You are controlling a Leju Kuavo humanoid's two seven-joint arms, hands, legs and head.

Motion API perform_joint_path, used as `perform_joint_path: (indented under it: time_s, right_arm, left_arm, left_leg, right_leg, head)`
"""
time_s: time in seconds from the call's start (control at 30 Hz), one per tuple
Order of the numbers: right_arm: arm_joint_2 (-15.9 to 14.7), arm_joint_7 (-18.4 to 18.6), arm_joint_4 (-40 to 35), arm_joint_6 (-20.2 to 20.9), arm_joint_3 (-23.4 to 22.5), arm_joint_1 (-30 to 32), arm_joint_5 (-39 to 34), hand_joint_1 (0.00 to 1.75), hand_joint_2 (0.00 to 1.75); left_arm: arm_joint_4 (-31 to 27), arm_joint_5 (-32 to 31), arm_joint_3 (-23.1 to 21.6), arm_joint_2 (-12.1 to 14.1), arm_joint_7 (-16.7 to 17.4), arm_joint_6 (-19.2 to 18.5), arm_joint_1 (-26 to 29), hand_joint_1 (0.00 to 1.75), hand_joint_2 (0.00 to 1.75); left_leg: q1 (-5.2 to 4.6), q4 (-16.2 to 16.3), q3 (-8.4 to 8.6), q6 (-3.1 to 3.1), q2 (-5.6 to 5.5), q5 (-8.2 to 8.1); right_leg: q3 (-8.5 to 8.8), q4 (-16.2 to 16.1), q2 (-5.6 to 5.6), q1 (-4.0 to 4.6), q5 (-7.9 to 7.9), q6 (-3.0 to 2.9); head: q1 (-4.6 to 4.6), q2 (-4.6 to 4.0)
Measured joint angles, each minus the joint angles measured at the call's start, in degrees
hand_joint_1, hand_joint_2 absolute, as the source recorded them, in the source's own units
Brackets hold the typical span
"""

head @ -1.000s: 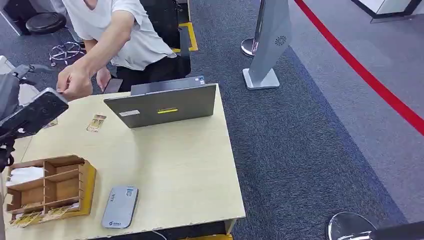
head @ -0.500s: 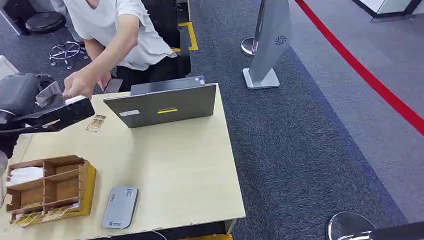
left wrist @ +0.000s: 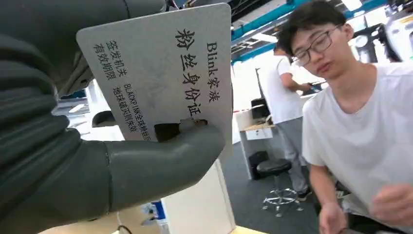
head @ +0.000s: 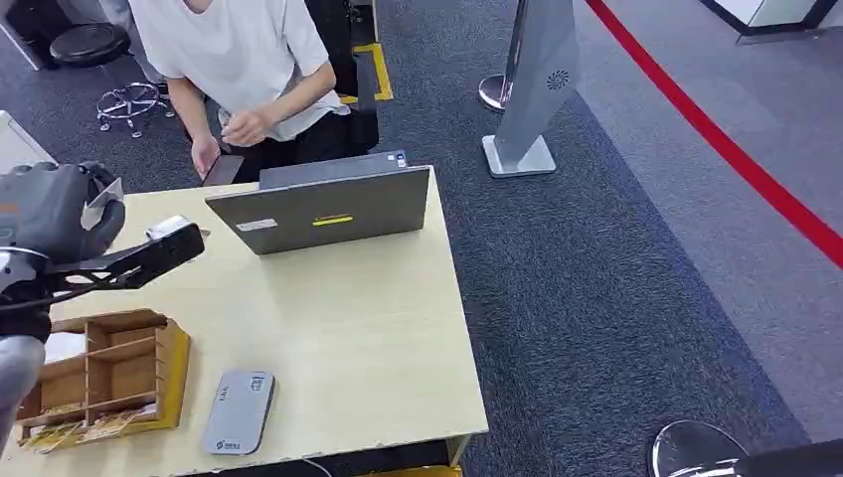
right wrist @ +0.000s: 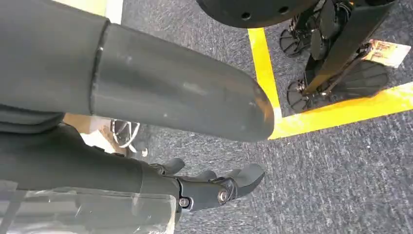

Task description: Pass the card to the sensor for recognition and then transmit it.

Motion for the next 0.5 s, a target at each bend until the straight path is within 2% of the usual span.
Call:
perform_joint_path:
  time_s: [0.23,0.5]
  right_arm:
    - [0.0,3.2,-3.4,-2.5,6.6,3.2,-7.1,0.00,0.00]
    - [0.0,5.9,-6.8,-4.6,12.9,6.4,-12.7,0.00,0.00]
  left_arm:
    - [-4.3,-3.3,0.0,-0.4,-3.6,5.2,9.1,1.75,1.75]
    - [-4.7,-7.3,-0.9,-2.0,-7.1,12.0,21.8,1.75,1.75]
  left_leg:
    - [0.00,0.0,-0.02,0.00,-0.02,0.00]
    - [0.01,0.0,-0.04,0.00,-0.03,0.00]
  right_leg:
    - [-0.02,0.0,-0.01,0.00,-0.01,-0.01]
    - [-0.02,0.0,-0.02,0.00,-0.01,0.00]
  head:
    - [0.02,0.00]
    - [0.07,0.00]
